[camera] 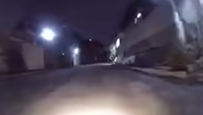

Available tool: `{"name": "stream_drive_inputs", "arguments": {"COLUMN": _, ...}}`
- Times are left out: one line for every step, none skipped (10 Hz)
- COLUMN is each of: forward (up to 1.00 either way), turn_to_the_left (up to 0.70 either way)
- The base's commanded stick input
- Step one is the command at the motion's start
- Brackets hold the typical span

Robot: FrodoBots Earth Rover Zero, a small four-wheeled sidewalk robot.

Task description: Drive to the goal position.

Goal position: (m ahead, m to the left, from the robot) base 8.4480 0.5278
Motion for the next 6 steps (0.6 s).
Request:
{"name": "stream_drive_inputs", "arguments": {"forward": 0.7, "turn_to_the_left": 0.0}}
{"name": "stream_drive_inputs", "arguments": {"forward": 0.7, "turn_to_the_left": 0.0}}
{"name": "stream_drive_inputs", "arguments": {"forward": 0.7, "turn_to_the_left": 0.0}}
{"name": "stream_drive_inputs", "arguments": {"forward": 0.7, "turn_to_the_left": 0.0}}
{"name": "stream_drive_inputs", "arguments": {"forward": 0.7, "turn_to_the_left": 0.0}}
{"name": "stream_drive_inputs", "arguments": {"forward": 0.7, "turn_to_the_left": 0.0}}
